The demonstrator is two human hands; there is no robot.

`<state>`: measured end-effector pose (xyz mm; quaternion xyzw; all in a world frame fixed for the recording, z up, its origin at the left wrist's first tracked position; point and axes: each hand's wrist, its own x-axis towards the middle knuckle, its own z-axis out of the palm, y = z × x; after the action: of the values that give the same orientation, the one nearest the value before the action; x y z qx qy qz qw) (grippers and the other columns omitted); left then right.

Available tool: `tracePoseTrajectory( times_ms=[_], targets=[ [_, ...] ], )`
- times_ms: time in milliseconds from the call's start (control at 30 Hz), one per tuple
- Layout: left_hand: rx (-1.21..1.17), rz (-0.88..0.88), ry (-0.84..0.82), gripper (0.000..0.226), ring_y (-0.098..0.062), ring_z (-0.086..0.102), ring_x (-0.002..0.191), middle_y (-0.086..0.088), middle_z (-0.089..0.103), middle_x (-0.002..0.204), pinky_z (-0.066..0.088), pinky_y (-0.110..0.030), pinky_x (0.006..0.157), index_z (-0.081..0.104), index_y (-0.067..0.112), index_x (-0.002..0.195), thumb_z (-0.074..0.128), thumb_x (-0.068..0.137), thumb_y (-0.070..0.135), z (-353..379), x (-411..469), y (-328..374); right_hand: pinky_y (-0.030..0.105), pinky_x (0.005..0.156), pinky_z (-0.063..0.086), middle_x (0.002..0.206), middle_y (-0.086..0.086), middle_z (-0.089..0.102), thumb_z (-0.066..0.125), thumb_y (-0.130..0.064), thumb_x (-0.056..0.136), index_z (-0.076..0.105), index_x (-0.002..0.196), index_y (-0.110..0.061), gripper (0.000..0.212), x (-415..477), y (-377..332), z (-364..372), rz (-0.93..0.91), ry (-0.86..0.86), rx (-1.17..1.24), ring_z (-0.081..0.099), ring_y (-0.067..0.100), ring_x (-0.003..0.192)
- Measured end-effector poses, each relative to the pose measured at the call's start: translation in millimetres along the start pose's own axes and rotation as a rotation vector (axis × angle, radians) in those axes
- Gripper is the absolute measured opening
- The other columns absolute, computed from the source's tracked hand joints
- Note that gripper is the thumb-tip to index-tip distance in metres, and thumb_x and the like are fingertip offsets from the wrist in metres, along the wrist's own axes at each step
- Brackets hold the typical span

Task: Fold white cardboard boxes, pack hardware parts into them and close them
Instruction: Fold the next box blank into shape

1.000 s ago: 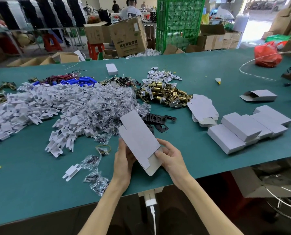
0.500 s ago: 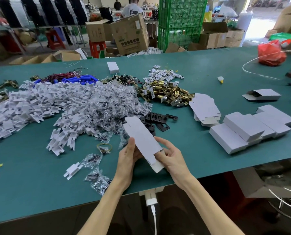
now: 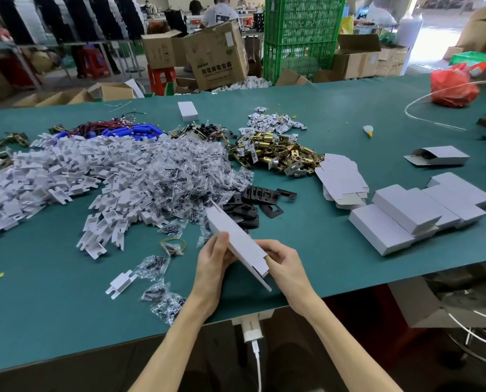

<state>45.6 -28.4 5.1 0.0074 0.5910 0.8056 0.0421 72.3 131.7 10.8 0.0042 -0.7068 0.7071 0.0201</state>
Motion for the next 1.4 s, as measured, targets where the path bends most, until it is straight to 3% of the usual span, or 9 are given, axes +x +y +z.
tracePoseTrajectory(
  times_ms=[200,300,467,567,633,733,967,1300,1400],
  targets=[
    [0.013,-0.02,0.12,0.084,-0.023,0.069,0.101,-0.007,0.075,0.107,0.055,-0.049,0.095,0.066,0.012,0.117,0.086,0.06,0.071,-1,2,-4,0.018,0.082,0.05,0.113,0.0,0.07,0.067,-0.002,0.09,0.072,0.117,-0.017,0.031,-1,-2,3,-0.063,-0.09,-0.147,0.064,0.005,0.101],
    [-0.052,-0.037,0.185,0.079,-0.027,0.073,0.1,-0.01,0.077,0.111,0.062,-0.045,0.085,0.065,0.01,0.122,0.086,0.065,0.06,-4,3,-4,0.026,0.088,0.054,0.122,0.0,0.071,0.064,-0.009,0.086,0.067,0.131,-0.02,0.047,-2,-4,-4,-0.038,-0.118,0.054,0.065,0.015,0.113],
    [0.003,-0.025,0.2,0.063,-0.026,0.075,0.093,-0.01,0.078,0.103,0.062,-0.042,0.077,0.068,0.011,0.113,0.085,0.07,0.054,-3,3,-7,0.025,0.071,0.056,0.12,0.008,0.073,0.058,0.002,0.087,0.07,0.128,-0.016,0.046,1,-6,-10,0.172,-0.169,0.35,0.069,0.018,0.1],
    [0.014,-0.03,0.178,0.049,-0.027,0.075,0.09,-0.012,0.078,0.102,0.063,-0.043,0.075,0.069,0.008,0.111,0.084,0.077,0.042,-4,3,-7,0.028,0.072,0.057,0.116,0.013,0.074,0.044,0.005,0.098,0.074,0.12,-0.013,0.041,4,-3,-12,0.191,-0.088,0.406,0.068,0.022,0.096],
    [0.079,-0.018,0.131,0.043,-0.026,0.076,0.088,-0.01,0.079,0.1,0.062,-0.037,0.069,0.071,0.008,0.108,0.086,0.079,0.036,-5,2,-8,0.034,0.075,0.058,0.118,0.015,0.073,0.051,-0.016,0.103,0.072,0.123,-0.015,0.029,4,-2,-10,0.167,-0.055,0.391,0.069,0.026,0.096],
    [0.182,0.007,0.064,0.04,-0.027,0.077,0.09,-0.006,0.08,0.101,0.062,-0.033,0.067,0.071,0.01,0.109,0.087,0.079,0.033,-3,0,-9,0.046,0.081,0.06,0.111,0.011,0.074,0.068,-0.037,0.092,0.071,0.117,-0.016,0.033,3,3,-5,0.102,-0.042,0.178,0.071,0.032,0.099],
    [0.185,0.009,-0.004,0.035,-0.025,0.077,0.095,-0.007,0.08,0.105,0.064,-0.034,0.075,0.07,0.009,0.112,0.076,0.087,0.033,-1,0,-10,0.053,0.084,0.06,0.108,0.011,0.076,0.073,-0.026,0.089,0.072,0.113,-0.008,0.029,2,9,-4,0.049,0.167,0.243,0.072,0.038,0.1],
    [0.191,0.045,0.065,0.039,-0.021,0.077,0.09,-0.005,0.08,0.1,0.06,-0.028,0.068,0.068,0.01,0.109,0.078,0.082,0.036,1,0,-9,0.034,0.072,0.061,0.103,0.006,0.078,0.064,-0.013,0.099,0.067,0.12,-0.017,0.022,3,12,0,-0.006,0.192,0.183,0.075,0.024,0.091],
    [0.259,0.055,-0.008,0.033,-0.021,0.076,0.094,-0.003,0.079,0.103,0.062,-0.033,0.073,0.07,0.014,0.108,0.076,0.086,0.039,3,-2,-9,0.043,0.078,0.062,0.104,0.003,0.078,0.063,-0.013,0.1,0.07,0.114,-0.016,0.016,4,16,0,-0.004,0.295,0.19,0.075,0.027,0.094]
  ],
)
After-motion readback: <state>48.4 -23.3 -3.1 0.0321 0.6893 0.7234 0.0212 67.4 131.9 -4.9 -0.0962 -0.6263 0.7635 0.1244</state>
